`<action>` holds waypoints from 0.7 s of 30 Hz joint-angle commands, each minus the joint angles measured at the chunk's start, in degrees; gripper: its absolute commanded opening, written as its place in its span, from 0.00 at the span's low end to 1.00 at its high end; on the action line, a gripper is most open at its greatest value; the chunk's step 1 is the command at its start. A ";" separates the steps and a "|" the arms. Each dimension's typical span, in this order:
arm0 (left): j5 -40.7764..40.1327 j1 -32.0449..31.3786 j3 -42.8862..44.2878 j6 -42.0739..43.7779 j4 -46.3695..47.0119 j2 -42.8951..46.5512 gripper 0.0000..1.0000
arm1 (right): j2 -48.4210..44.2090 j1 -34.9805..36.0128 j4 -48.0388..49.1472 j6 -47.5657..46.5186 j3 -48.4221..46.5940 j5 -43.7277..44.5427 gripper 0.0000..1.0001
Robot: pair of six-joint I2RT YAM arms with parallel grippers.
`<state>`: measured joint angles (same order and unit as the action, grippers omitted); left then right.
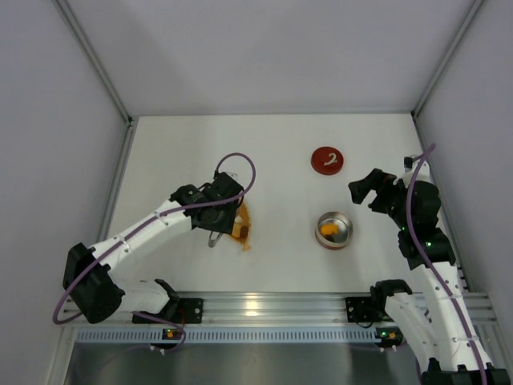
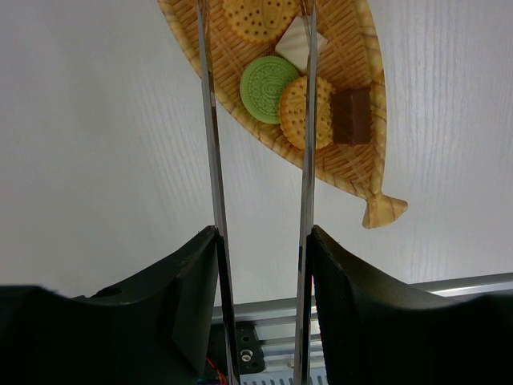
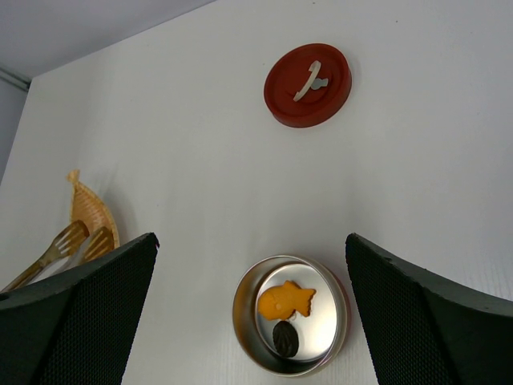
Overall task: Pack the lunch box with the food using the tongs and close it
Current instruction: Pick up the fake food from the plate.
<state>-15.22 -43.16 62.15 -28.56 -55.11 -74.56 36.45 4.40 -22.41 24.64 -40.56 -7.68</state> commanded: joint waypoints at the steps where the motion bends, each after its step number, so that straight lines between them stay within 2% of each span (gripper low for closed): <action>1: 0.81 0.53 -0.36 0.87 2.64 -0.14 0.52 | -0.06 0.69 1.85 -0.56 -0.93 -0.32 1.00; 21: 2.30 1.06 -1.07 1.22 2.73 -0.76 0.52 | 0.38 0.69 1.58 -0.83 -1.19 -0.23 1.00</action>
<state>-13.30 -42.44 61.36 -28.05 -54.35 -75.55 36.99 4.40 -22.41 24.58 -40.56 -7.66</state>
